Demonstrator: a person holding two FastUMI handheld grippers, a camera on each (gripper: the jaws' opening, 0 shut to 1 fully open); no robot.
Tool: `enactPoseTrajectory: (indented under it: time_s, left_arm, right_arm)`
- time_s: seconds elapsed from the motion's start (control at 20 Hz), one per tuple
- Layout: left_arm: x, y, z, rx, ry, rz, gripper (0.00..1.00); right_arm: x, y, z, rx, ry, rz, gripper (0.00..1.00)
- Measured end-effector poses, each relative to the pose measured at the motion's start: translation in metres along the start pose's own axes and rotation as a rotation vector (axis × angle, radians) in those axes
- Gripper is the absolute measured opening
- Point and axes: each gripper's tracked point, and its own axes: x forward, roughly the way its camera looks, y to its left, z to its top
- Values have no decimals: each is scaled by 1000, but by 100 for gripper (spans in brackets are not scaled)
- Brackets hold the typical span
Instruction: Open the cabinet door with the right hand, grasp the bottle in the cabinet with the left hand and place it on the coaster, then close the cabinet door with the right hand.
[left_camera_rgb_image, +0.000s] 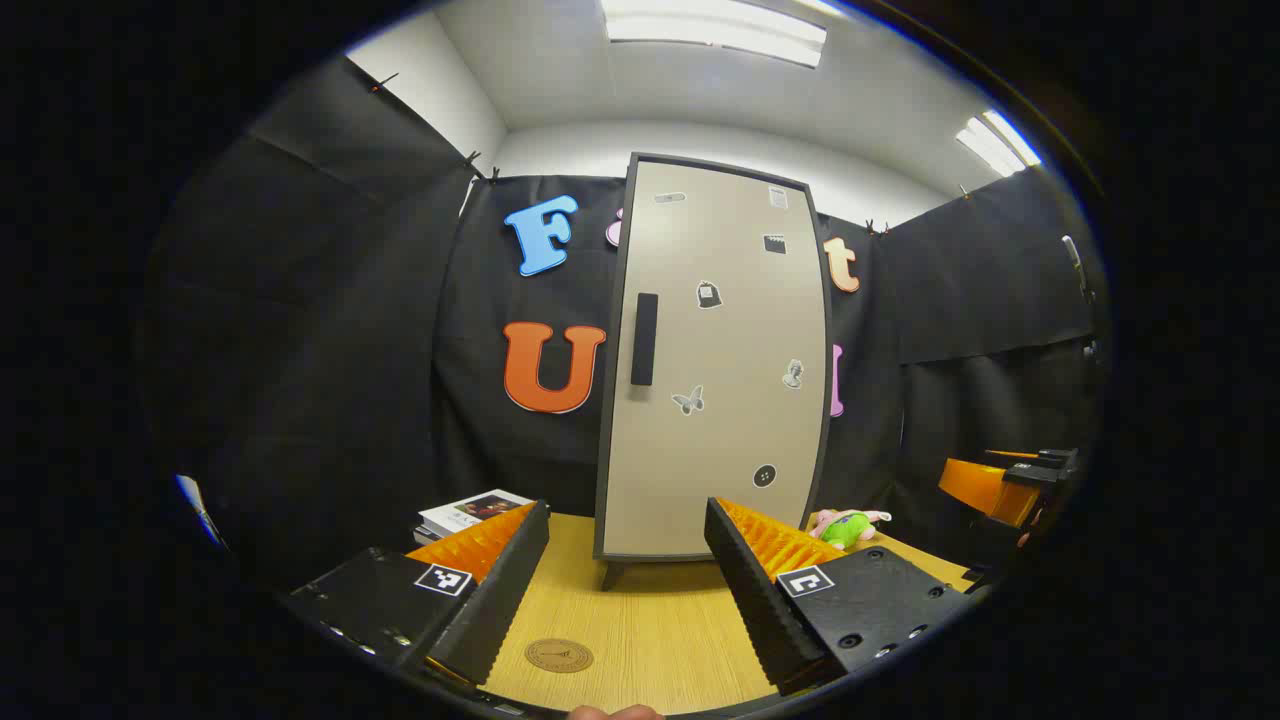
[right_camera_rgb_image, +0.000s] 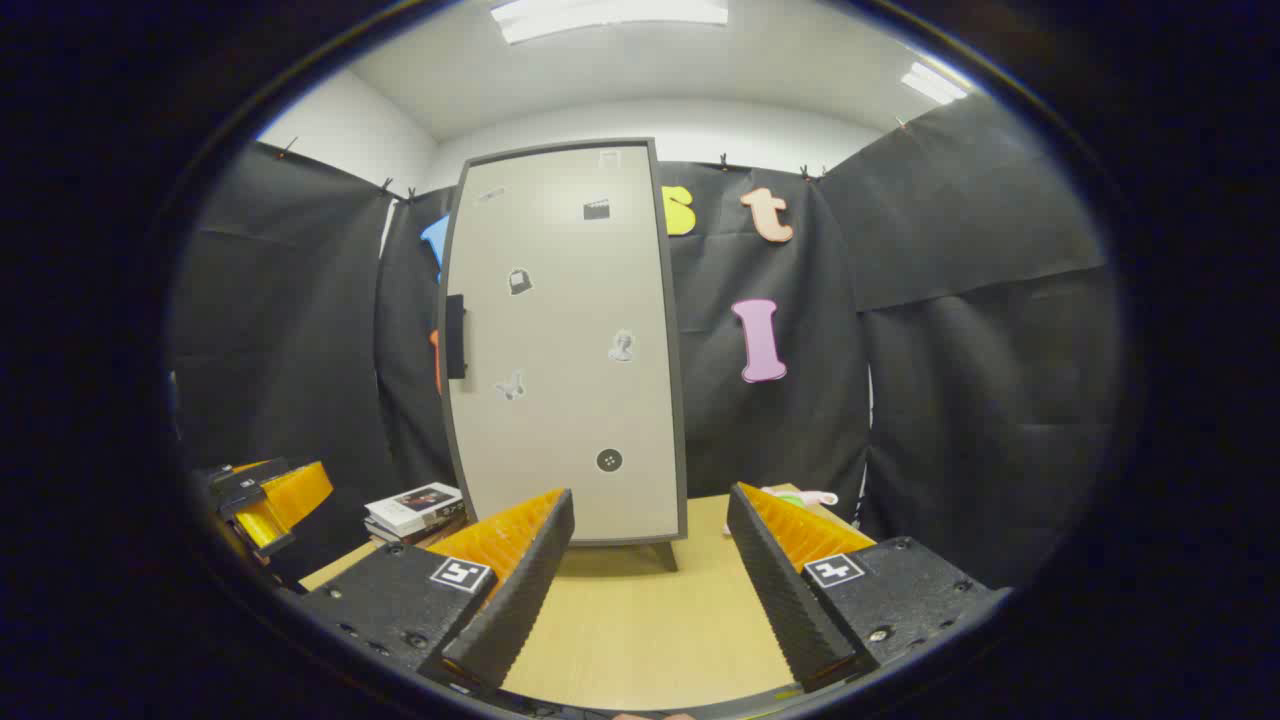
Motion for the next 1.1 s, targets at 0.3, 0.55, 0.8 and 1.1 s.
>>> enactPoseTrajectory:
  time_s: [0.3,0.55,0.8,1.1]
  left_arm:
    - [-2,-1,5,13,-13,6,94]
    - [0,0,2,10,-4,7,95]
    - [-1,-2,7,13,-13,12,95]
    - [1,2,7,16,-13,18,95]
  right_arm:
    - [0,-3,0,0,6,-2,98]
    - [2,-3,0,-15,2,-8,100]
    - [4,2,1,-21,-5,0,99]
    - [8,9,1,-35,-6,14,99]
